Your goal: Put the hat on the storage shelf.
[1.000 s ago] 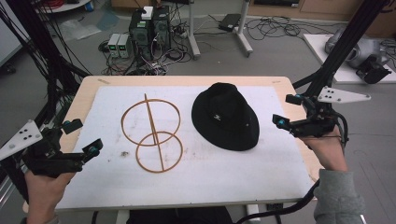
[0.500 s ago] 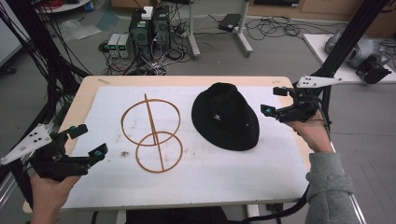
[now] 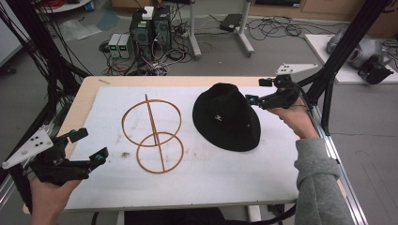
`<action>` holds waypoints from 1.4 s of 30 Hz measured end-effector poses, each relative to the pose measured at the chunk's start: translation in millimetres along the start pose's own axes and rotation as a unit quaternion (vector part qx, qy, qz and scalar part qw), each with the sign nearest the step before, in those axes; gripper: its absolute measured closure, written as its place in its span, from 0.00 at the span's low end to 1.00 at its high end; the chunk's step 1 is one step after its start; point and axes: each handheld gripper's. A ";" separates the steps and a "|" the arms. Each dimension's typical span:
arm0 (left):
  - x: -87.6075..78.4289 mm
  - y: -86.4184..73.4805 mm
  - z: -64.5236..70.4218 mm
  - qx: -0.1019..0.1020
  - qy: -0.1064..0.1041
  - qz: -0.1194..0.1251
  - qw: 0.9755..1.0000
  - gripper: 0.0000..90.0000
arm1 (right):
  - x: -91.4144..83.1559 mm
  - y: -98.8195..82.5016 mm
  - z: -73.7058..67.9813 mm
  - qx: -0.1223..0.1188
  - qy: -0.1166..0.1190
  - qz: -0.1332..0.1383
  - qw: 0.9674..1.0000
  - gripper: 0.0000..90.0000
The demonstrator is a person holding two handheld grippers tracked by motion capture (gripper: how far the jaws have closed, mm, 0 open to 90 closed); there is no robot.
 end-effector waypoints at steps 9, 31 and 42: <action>0.9 -6.0 -1.5 -0.005 0.002 -0.012 1.000 0.02 | 28.4 2.6 10.5 0.013 -0.026 -0.022 0.999 0.02; -4.1 -9.0 -5.2 -0.010 0.008 -0.015 1.000 0.02 | 84.3 -18.9 21.2 0.019 -0.080 -0.078 0.994 0.20; -5.8 -8.5 -6.9 -0.011 0.010 -0.014 1.000 0.02 | 89.3 -21.7 19.2 0.020 -0.073 -0.083 0.994 0.57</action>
Point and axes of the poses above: each handheld gripper's, and its own axes: x roughly forward along the jaws, y roughly out of its top, z roughly to its right, and after that the axes turned 11 degrees about z, right-handed
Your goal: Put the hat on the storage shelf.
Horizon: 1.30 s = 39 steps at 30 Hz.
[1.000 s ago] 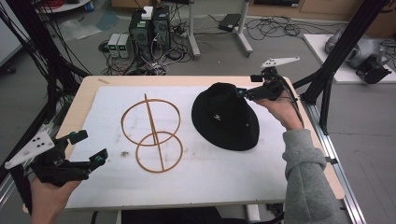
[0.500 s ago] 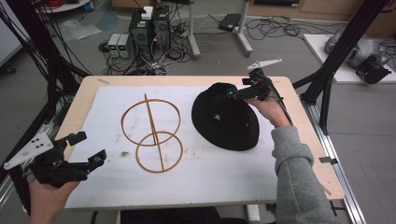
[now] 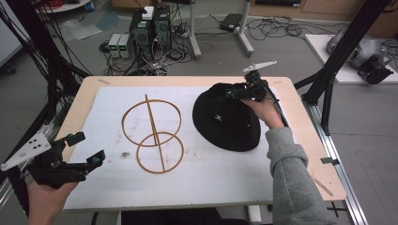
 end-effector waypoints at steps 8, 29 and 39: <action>0.9 0.6 0.1 0.001 -0.002 0.002 1.000 0.02 | -1.3 -1.2 -1.9 -0.014 0.003 -0.013 1.000 0.90; -3.0 4.7 0.0 0.000 0.002 0.009 1.000 0.02 | -32.8 10.8 1.9 -0.019 0.022 -0.001 1.000 0.97; -2.0 6.7 1.9 0.003 -0.001 0.011 1.000 0.02 | -64.1 36.4 -7.9 -0.034 0.027 0.012 0.999 0.97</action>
Point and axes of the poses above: each handheld gripper's, and its own axes: x roughly forward along the jaws, y roughly out of its top, z roughly to its right, and after that the axes turned 11 degrees about z, right-handed
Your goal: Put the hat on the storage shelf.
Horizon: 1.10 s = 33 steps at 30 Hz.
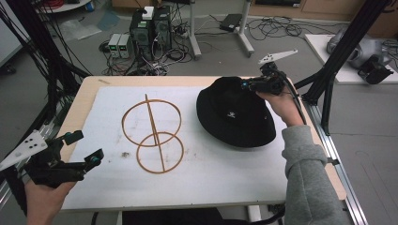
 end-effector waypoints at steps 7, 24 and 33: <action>-1.2 1.1 0.5 -0.001 0.000 0.003 1.000 0.02 | -20.9 27.1 -16.3 -0.030 -0.003 0.005 1.000 0.97; -3.7 4.4 2.1 0.001 -0.005 0.007 1.000 0.02 | -58.0 78.8 -35.7 -0.055 0.026 0.031 0.998 0.97; -4.9 4.7 2.3 -0.001 -0.004 0.009 1.000 0.02 | -66.3 98.2 -45.2 -0.067 0.050 0.040 0.996 0.97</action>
Point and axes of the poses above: each handheld gripper's, and its own axes: x roughly forward along the jaws, y roughly out of its top, z roughly to its right, and after that the axes turned 11 degrees about z, right-handed
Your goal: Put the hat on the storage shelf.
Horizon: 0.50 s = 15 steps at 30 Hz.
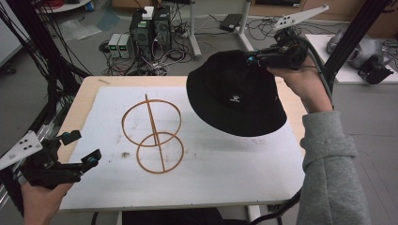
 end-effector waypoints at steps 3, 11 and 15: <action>-0.4 0.1 0.3 0.000 0.000 0.000 1.000 0.02 | -2.3 7.9 -3.0 -0.007 0.007 0.002 1.000 0.97; -1.8 0.8 1.7 0.002 0.000 0.000 1.000 0.02 | -8.4 28.8 -11.6 -0.017 0.024 0.016 0.999 0.97; -2.8 1.4 2.2 0.002 0.000 0.002 1.000 0.02 | -7.3 38.0 -18.5 -0.019 0.035 0.025 0.999 0.97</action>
Point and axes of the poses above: each handheld gripper's, and its own axes: x roughly forward along the jaws, y roughly out of its top, z roughly to its right, and after that the axes turned 11 degrees about z, right-handed
